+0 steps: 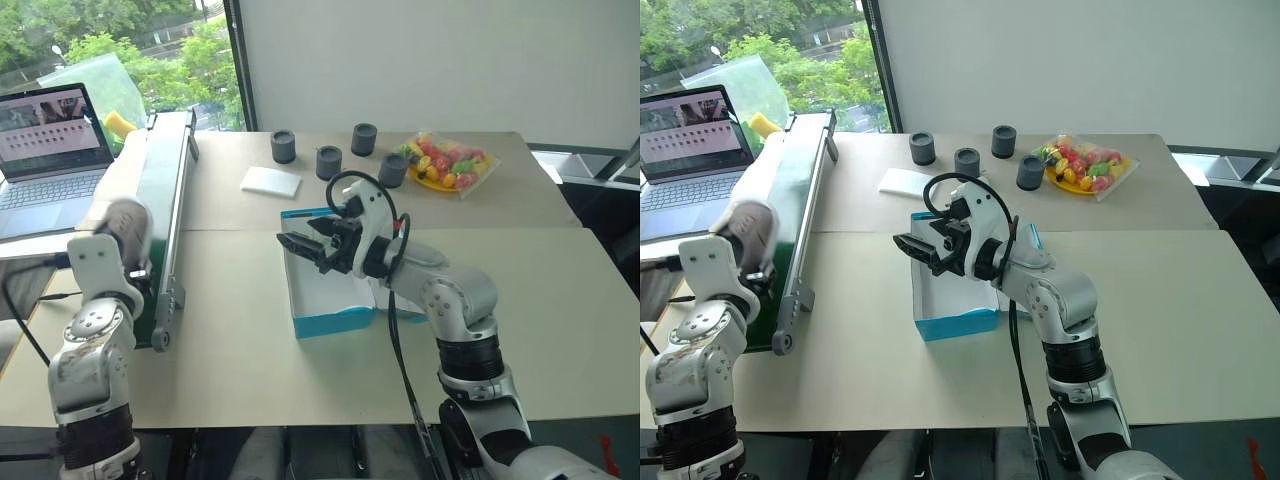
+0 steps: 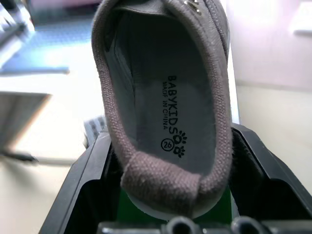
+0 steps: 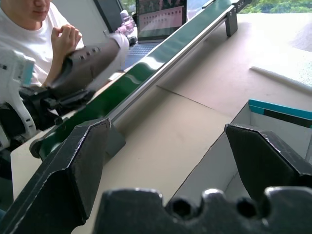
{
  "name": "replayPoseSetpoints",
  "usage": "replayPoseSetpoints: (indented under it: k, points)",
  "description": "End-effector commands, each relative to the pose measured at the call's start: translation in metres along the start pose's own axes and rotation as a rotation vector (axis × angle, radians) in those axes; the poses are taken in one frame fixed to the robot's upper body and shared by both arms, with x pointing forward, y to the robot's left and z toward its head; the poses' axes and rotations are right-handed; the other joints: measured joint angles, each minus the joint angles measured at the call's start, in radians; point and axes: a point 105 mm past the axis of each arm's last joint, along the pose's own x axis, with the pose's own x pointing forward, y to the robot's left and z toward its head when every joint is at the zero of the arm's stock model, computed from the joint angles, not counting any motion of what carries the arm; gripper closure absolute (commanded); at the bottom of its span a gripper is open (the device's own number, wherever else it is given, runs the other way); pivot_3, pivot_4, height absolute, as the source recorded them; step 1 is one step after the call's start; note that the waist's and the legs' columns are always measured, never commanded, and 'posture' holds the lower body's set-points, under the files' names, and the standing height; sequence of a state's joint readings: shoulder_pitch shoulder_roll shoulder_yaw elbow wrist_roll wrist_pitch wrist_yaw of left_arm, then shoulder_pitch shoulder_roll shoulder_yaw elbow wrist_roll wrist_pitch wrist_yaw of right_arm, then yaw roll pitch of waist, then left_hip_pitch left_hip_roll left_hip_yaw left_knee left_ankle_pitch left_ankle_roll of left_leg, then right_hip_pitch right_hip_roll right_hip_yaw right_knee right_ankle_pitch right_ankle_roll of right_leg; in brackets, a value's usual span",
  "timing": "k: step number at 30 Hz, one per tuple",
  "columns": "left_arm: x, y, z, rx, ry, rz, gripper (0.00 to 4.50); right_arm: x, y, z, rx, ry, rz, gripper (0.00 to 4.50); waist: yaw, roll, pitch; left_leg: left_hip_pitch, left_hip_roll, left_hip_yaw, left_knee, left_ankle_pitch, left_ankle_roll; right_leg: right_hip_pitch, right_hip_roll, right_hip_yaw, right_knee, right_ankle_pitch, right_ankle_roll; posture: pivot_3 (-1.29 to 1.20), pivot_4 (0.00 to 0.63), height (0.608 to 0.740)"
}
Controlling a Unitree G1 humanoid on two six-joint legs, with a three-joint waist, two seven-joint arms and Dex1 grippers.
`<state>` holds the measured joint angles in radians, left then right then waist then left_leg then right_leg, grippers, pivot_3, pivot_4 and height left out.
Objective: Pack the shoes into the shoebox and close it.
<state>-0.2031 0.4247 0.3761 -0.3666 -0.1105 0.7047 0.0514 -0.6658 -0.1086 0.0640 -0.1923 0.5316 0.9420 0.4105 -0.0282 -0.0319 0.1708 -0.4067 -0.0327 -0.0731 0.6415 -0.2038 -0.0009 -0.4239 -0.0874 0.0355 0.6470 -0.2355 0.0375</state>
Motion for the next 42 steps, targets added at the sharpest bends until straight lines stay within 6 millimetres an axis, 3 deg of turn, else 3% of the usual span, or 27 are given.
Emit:
replayPoseSetpoints:
  k: [1,3,5,7,11,20,23,28,33,40,42]
  points:
    - [-0.015,-0.034,0.047,0.068,-0.256,-0.095,1.93,0.003,0.005,0.021,0.051,-0.081,0.035,0.0,0.002,0.0,0.0,0.0,0.0,0.0,-0.001,0.0,0.0,0.0,0.0,0.0,0.0,0.0,0.0,0.0,0.15,0.74]
    - [-0.023,-0.059,0.052,0.015,-0.286,-0.202,1.93,0.004,0.005,0.023,0.129,-0.095,0.052,0.0,0.005,0.0,0.0,0.0,0.0,0.0,-0.001,0.0,0.0,0.0,-0.001,0.0,0.0,0.0,0.0,0.0,0.15,0.74]
    - [-0.039,-0.098,0.052,-0.069,-0.271,-0.406,1.93,0.006,-0.001,0.026,0.222,-0.111,0.04,0.0,0.008,0.0,0.0,0.0,0.0,0.0,-0.001,0.0,0.0,0.0,-0.002,0.0,-0.001,0.0,0.0,0.0,0.15,0.74]
    - [-0.068,-0.138,0.059,-0.215,-0.252,-0.642,1.93,0.009,-0.006,0.025,0.3,-0.105,0.033,0.0,0.007,0.0,0.0,0.0,0.0,0.0,-0.001,0.0,0.0,0.0,-0.001,0.0,0.0,0.0,0.0,0.0,0.15,0.74]
    - [-0.096,-0.165,0.066,-0.296,-0.23,-0.828,1.93,0.011,-0.008,0.027,0.398,-0.101,0.046,0.0,0.004,0.0,0.0,-0.002,0.0,0.0,0.0,0.0,0.0,0.0,-0.001,0.0,-0.001,0.0,0.001,0.0,0.15,0.74]
    - [-0.094,-0.167,0.062,-0.276,-0.198,-0.847,1.93,0.007,-0.012,0.033,0.425,-0.136,0.025,0.0,-0.015,0.0,0.0,0.002,0.001,0.003,0.0,0.0,0.001,0.001,0.002,0.002,0.001,0.0,0.001,0.0,0.15,0.74]
    - [-0.092,-0.167,0.063,-0.275,-0.199,-0.846,1.94,0.006,-0.014,0.034,0.428,-0.145,0.008,0.75,-0.014,0.0,0.0,0.001,0.001,0.003,0.0,0.0,0.001,0.001,0.002,0.002,0.0,0.0,0.001,0.0,0.15,0.74]
    - [-0.088,-0.167,0.061,-0.264,-0.195,-0.835,1.94,0.005,-0.013,0.034,0.426,-0.145,0.004,2.55,-0.015,0.0,0.0,0.001,0.001,0.003,0.0,0.0,0.001,0.001,0.002,0.002,0.0,0.0,0.001,0.0,0.15,0.74]
    - [-0.085,-0.167,0.055,-0.237,-0.172,-0.827,1.94,0.005,-0.006,0.034,0.424,-0.136,0.045,3.85,-0.015,0.0,0.0,0.001,0.001,0.003,0.0,0.0,0.001,0.001,0.002,0.002,0.0,0.0,0.001,0.0,0.15,0.74]
    - [-0.084,-0.167,0.047,-0.165,-0.157,-0.823,1.94,0.005,0.004,0.035,0.432,-0.128,0.103,3.92,-0.015,0.0,0.0,0.001,0.001,0.003,0.0,0.0,0.001,0.001,0.002,0.002,0.0,0.0,0.001,0.0,0.15,0.74]
    - [-0.086,-0.167,0.048,-0.165,-0.166,-0.829,1.06,0.004,0.002,0.038,0.45,-0.145,0.097,3.92,-0.015,0.0,0.0,0.001,0.001,0.003,0.0,0.0,0.001,0.001,0.002,0.002,0.0,0.0,0.001,0.0,0.15,0.74]
